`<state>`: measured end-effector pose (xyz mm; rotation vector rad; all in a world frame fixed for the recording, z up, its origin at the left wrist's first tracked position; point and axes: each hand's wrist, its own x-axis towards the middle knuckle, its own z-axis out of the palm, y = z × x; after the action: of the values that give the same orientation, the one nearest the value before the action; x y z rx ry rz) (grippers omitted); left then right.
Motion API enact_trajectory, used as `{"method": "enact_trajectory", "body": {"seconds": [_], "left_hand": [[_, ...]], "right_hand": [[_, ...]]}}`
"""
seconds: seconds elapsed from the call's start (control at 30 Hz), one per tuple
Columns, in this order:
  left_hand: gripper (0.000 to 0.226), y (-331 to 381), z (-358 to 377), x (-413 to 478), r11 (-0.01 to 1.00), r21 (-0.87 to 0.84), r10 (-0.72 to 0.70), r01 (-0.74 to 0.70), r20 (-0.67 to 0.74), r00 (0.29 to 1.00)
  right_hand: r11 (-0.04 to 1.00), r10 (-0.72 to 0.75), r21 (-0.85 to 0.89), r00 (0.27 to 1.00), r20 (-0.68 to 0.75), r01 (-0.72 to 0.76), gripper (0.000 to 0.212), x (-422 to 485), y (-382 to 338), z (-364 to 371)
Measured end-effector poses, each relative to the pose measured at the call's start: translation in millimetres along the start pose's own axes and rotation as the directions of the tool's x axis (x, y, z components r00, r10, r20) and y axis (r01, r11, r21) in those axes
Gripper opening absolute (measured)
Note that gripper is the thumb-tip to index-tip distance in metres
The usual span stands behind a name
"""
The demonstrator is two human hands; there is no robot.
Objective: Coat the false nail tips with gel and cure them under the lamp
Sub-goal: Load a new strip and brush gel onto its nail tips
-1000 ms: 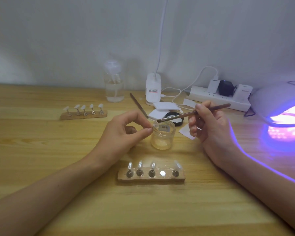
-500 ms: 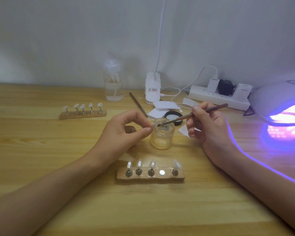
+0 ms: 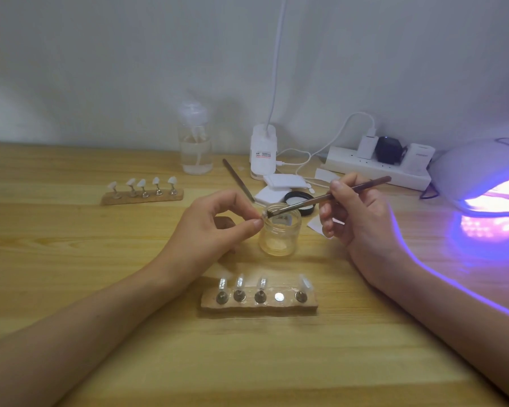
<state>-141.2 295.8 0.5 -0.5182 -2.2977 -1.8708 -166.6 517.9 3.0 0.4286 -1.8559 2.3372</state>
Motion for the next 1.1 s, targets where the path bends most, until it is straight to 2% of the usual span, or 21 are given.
{"method": "enact_trajectory", "body": {"seconds": [0.17, 0.27, 0.4, 0.53, 0.73, 0.97, 1.1], "left_hand": [[0.015, -1, 0, 1, 1.0, 0.002, -0.002, 0.002, -0.003, 1.0], [0.016, -1, 0, 1, 1.0, 0.006, -0.005, 0.005, -0.002, 1.0], [0.015, -1, 0, 0, 1.0, 0.007, 0.005, -0.005, -0.001, 1.0], [0.01, 0, 1, 1, 1.0, -0.004, 0.016, -0.016, -0.013, 1.0], [0.009, -1, 0, 2, 0.999, -0.039, 0.007, -0.011, -0.098, 0.995], [0.016, -4, -2, 2, 1.0, -0.003, 0.01, -0.01, -0.051, 0.999], [0.017, -5, -2, 2, 1.0, -0.005, -0.002, 0.001, -0.049, 0.999]], "right_hand": [[0.999, -0.015, 0.033, 1.0, -0.026, 0.016, 0.033, 0, 0, -2], [1.0, -0.022, 0.015, 1.0, 0.015, 0.022, 0.026, 0, -1, 0], [1.0, 0.002, -0.016, 1.0, -0.031, -0.003, 0.022, 0, -1, 1], [1.0, -0.003, -0.005, 0.998, -0.066, 0.003, 0.029, -1, -1, 0], [1.0, -0.008, 0.0, 0.983, -0.185, 0.008, 0.041, -1, -2, -2], [0.999, -0.02, 0.023, 0.934, -0.357, 0.031, 0.024, 3, -4, -11], [0.996, -0.034, 0.063, 0.929, -0.369, 0.062, 0.027, 4, -4, -12]]}}
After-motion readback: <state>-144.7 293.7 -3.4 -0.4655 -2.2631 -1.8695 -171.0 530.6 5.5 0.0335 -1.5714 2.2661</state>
